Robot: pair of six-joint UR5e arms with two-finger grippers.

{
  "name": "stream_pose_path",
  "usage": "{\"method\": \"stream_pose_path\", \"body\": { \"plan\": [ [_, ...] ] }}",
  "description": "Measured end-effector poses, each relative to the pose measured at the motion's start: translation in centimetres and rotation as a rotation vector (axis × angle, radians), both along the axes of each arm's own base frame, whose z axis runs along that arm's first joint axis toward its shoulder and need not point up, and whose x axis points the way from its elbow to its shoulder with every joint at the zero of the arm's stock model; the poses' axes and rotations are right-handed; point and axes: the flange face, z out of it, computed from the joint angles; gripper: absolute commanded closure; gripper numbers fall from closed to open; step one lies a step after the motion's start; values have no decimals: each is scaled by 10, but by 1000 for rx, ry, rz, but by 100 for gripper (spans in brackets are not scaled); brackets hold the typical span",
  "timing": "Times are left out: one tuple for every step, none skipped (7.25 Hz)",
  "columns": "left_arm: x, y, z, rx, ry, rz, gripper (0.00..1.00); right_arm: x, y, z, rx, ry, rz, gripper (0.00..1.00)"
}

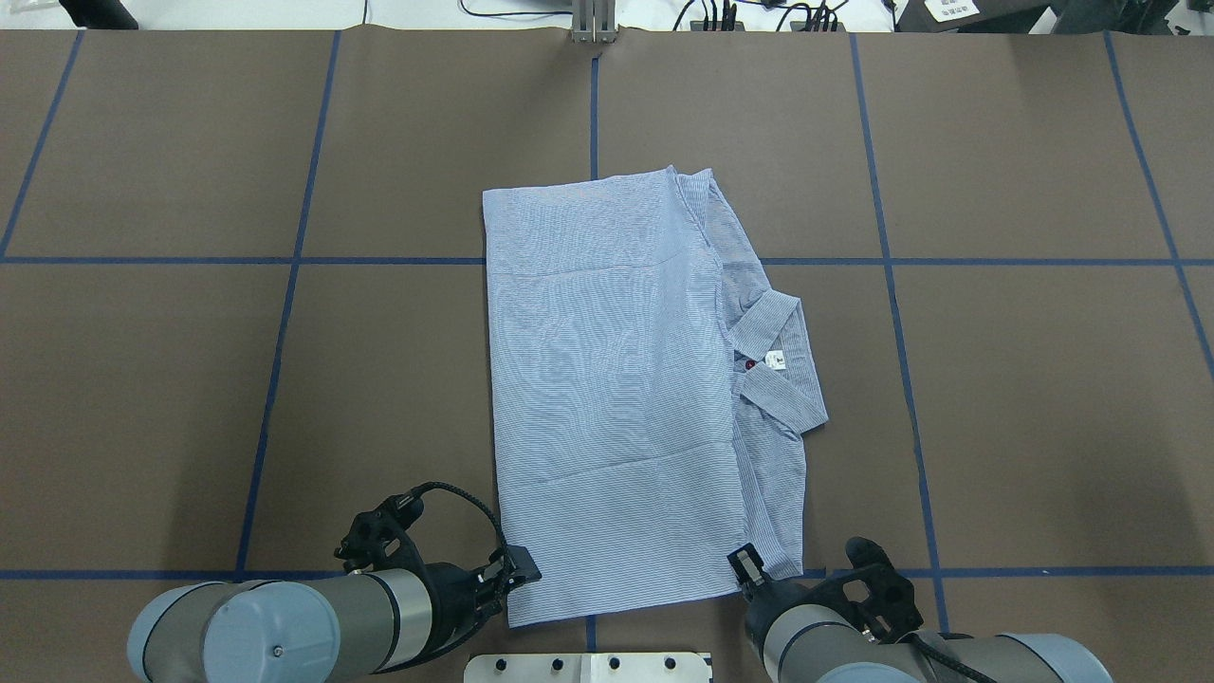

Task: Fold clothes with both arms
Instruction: 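Grasp the near shirt edge with both grippers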

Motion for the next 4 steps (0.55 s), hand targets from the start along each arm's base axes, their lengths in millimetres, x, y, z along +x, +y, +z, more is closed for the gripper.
{"method": "stream_pose_path", "body": {
  "plan": [
    [2,4,-2,0,4,7,35,0,0,0,0,0,1,100],
    [4,6,-5,0,8,11,35,0,0,0,0,0,1,100],
    [5,8,-5,-1,9,14,35,0,-1,-1,-1,-1,1,100],
    [6,8,-4,-1,6,14,35,0,-1,-1,-1,-2,1,100]
  ]
}}
